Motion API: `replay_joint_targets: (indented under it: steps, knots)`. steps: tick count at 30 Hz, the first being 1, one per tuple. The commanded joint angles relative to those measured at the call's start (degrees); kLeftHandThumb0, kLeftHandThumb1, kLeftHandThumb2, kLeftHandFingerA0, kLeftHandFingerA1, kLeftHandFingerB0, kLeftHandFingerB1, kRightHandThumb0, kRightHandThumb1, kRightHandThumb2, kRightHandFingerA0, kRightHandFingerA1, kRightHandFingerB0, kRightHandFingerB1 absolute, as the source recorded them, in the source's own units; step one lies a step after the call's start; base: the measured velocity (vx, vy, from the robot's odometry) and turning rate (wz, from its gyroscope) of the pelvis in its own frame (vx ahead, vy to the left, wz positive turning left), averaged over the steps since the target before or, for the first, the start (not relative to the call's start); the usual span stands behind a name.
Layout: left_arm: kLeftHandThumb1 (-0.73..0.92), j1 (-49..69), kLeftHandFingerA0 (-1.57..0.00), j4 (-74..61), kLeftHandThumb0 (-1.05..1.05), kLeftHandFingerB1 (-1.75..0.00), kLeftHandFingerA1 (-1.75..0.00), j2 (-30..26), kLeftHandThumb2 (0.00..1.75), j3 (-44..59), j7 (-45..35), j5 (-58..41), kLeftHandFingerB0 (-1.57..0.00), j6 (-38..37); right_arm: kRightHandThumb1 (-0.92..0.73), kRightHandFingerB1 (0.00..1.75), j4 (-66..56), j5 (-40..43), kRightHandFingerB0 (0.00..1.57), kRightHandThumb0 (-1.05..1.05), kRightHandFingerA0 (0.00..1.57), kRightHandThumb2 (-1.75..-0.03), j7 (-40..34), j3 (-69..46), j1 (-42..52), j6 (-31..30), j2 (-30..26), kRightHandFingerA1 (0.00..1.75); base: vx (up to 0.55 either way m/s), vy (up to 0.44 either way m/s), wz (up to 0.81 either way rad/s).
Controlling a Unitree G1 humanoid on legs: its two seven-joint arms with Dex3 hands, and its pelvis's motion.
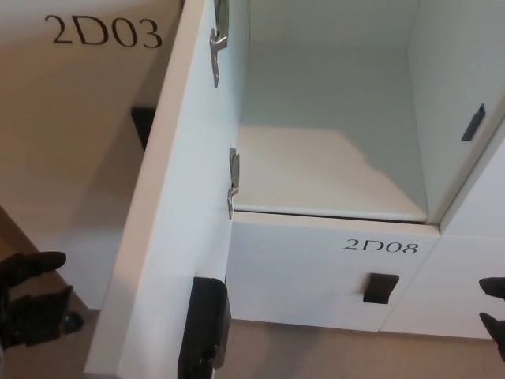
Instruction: The robot walks towards an open cabinet and lifts its left hand to push the door towards the right to close it.
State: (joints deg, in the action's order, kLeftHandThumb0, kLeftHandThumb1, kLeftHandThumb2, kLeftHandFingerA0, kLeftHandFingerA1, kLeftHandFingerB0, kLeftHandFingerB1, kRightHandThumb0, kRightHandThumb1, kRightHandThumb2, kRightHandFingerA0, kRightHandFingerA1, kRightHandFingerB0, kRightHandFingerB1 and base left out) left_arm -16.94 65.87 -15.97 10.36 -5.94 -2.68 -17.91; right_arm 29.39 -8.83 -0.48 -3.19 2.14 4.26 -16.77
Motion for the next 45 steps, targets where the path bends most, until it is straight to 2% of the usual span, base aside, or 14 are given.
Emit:
replay_joint_targets:
  steps: [1,11,12,14,15,19,23,24,28,38,39,41,42,45]
  knots:
    - [0.19,0.93,-0.74,0.16,-0.37,-0.76,-0.54,-0.68,1.13,0.43,0.58,0.01,-0.53,-0.41,-0.76,0.42,-2.46,-1.3,0.56,-0.37,0.73,-0.62,-2.33,-1.07,1.05,-8.06,-0.8,0.48,0.0,0.0,0.0]
    - [0.26,1.55,-0.57,-6.0,-0.66,-0.76,-0.6,4.88,0.97,1.27,-0.6,-2.91,-0.55,-1.49,-0.77,0.42,-8.79,10.02,0.58,-0.36,0.64,-0.63,-16.7,-18.48,-0.17,-4.26,8.16,0.44,0.0,0.0,0.0]
    - [0.52,1.1,-0.75,-11.4,-0.83,-0.61,-0.47,9.13,0.59,-1.48,0.0,-2.03,-0.71,-0.91,-0.79,0.47,-12.81,10.72,0.54,-0.33,0.64,-0.63,-18.33,-20.63,0.38,-1.92,9.37,0.48,0.0,0.0,0.0]
    - [0.52,0.76,-0.75,-17.84,-0.83,-0.61,-0.47,14.01,0.59,-4.67,0.67,-0.83,-0.71,0.06,-0.79,0.47,-17.45,11.34,0.54,-0.33,0.64,-0.63,-19.66,-23.25,0.92,0.38,10.99,0.48,0.0,0.0,0.0]
    - [0.35,0.17,-0.86,-21.06,-0.69,-0.46,-0.45,17.54,0.53,-8.32,1.17,1.34,-0.9,1.23,-0.86,0.46,-19.54,12.12,0.48,-0.25,0.54,-0.65,-20.21,-24.52,1.71,3.12,12.28,0.47,0.0,0.0,0.0]
    - [0.47,-9.4,-0.75,-19.57,-0.65,-0.44,-0.45,31.23,0.55,-18.55,3.87,8.18,-0.8,7.99,-0.8,0.56,-27.07,9.67,0.55,-0.09,0.61,-0.62,-25.01,-27.62,1.88,7.79,15.45,0.56,0.0,0.0,0.0]
    - [0.42,-23.18,-0.82,-6.72,-0.52,-0.45,-0.49,46.94,0.54,-25.46,6.52,13.31,-0.83,14.78,-0.81,0.55,-44.05,7.94,0.51,-0.07,0.56,-0.63,-28.6,-30.97,2.11,3.34,18.32,0.59,-0.02,-0.008,0.05]
    - [0.47,-24.0,-0.67,-4.38,-0.54,-0.43,-0.53,51.49,0.55,-30.63,3.95,16.74,-0.77,16.23,-0.84,0.61,-50.29,8.36,0.52,-0.06,0.59,-0.64,-28.91,-33.03,2.01,2.21,18.07,0.67,-0.05,-0.019,0.12]
    - [0.52,-22.58,-0.66,-0.89,-0.59,-0.43,-0.48,58.98,0.56,-41.57,-1.65,23.09,-0.76,17.17,-0.83,0.64,-59.61,10.48,0.52,-0.06,0.61,-0.64,-28.78,-38.14,1.21,0.75,16.4,0.71,-0.06,-0.015,0.24]
    - [0.51,-15.89,-0.67,2.35,-0.65,-0.44,-0.51,59.64,0.57,-55.13,-4.11,28.19,-0.75,11.82,-0.8,0.74,-70.04,12.58,0.59,-0.08,0.68,-0.69,-28.0,-40.03,-1.29,-0.38,16.75,0.87,-0.02,-0.003,0.03]
    - [0.33,-16.73,-0.52,2.58,-0.31,-0.42,-0.54,61.26,0.5,-48.76,-5.05,21.41,-0.72,21.77,-0.79,0.76,-71.97,13.03,0.6,-0.06,0.7,-0.72,-27.69,-39.46,-1.16,0.83,17.58,0.89,0.0,0.0,0.0]
    - [0.33,-17.53,-0.52,2.6,-0.31,-0.42,-0.54,62.5,0.5,-43.92,-5.59,16.03,-0.72,29.31,-0.79,0.76,-73.18,13.32,0.6,-0.06,0.7,-0.72,-27.46,-39.16,-1.08,1.43,18.21,0.89,0.0,0.0,0.0]
    - [0.51,-18.54,-0.71,1.16,-0.56,-0.41,-0.49,59.96,0.57,-46.41,-6.47,17.85,-0.68,25.3,-0.79,0.77,-74.4,12.57,0.61,-0.05,0.69,-0.71,-27.4,-38.58,-0.93,1.62,19.0,0.9,0.0,0.0,0.0]
    - [0.53,-20.3,-0.69,-3.53,-0.5,-0.41,-0.44,52.9,0.57,-52.32,-8.4,22.25,-0.69,15.35,-0.79,0.78,-77.3,10.78,0.61,-0.03,0.67,-0.74,-27.15,-37.24,-1.16,1.19,20.19,0.9,0.0,0.0,0.0]
